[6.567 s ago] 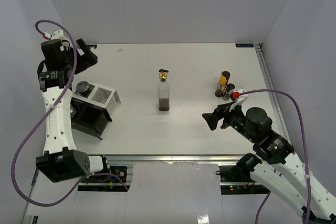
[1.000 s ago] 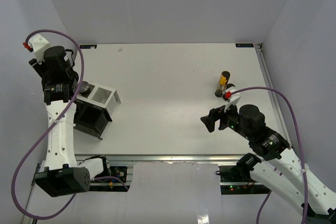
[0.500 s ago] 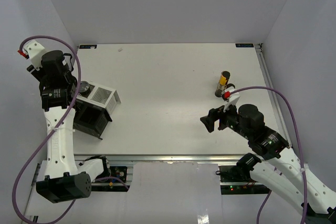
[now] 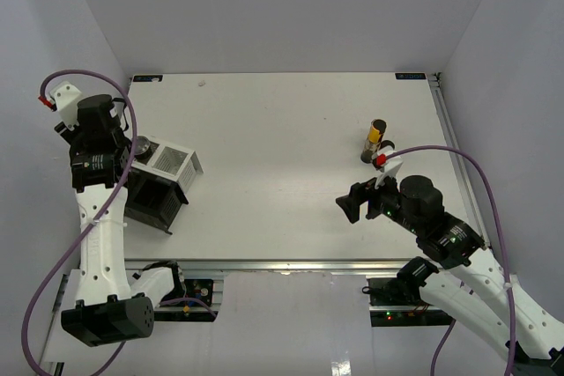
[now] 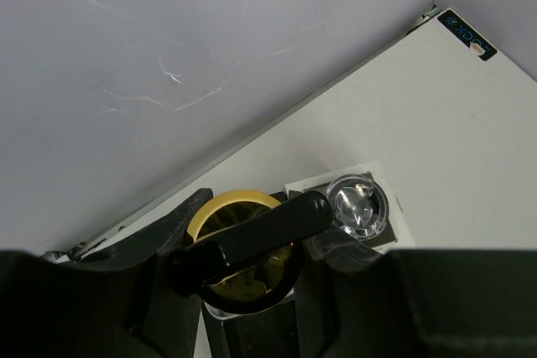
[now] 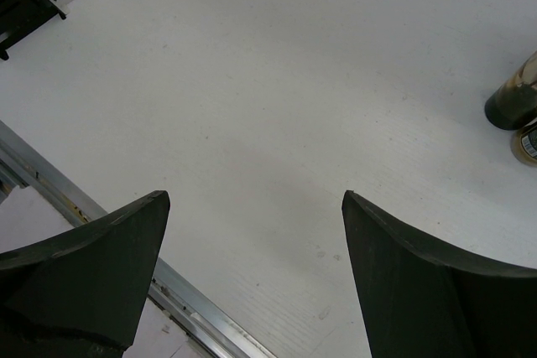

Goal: Organize the condiment bottles

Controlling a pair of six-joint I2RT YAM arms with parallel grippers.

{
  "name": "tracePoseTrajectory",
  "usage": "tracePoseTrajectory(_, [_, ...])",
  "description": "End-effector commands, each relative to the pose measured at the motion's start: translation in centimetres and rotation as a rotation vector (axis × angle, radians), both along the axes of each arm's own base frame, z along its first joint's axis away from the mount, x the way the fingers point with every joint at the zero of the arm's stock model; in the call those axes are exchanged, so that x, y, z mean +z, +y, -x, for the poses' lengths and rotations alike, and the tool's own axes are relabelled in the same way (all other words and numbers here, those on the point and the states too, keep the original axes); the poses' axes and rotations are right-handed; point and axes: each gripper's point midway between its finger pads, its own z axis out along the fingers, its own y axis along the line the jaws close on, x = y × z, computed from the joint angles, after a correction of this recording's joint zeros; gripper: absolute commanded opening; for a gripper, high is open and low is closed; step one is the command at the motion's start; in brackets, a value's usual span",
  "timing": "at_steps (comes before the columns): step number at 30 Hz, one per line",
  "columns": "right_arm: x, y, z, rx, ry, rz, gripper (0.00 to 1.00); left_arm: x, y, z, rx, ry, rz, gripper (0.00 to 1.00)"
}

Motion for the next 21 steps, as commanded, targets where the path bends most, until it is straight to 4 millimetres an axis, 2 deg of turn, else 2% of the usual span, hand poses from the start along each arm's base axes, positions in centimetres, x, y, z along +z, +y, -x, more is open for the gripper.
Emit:
tracePoseTrajectory(1, [0.3,0.6,0.0,0.02,-0.015,-0.019,0.9,2.0,0.5,0.5,0.031,-0.079,-0.03,0.0])
tracePoseTrajectory(9, [0.3,0.4,0.1,0.018,-0.016,-0.021,0.9,-1.9,0.3,-0.6,0.011,-0.028,-0.002,0.0])
tracePoseTrajectory(17, [0.4,0.5,0.1,0.02,-0.017,-0.021,0.9,-4.1,0.3,-1.1,0.012,-0.005,0.002,0.0])
tracePoseTrajectory(19, [0.3,0.5,0.1,0.021,-0.015,-0.02,0.9,-4.7,0.3,-1.2,0.006,0.013,0.008,0.06])
tracePoseTrajectory(21, [0.4,0.5,0.1,0.023,-0.015,-0.021,0.9,-5.2,0.1,-1.3,-0.004,0.03,0.016,0.18])
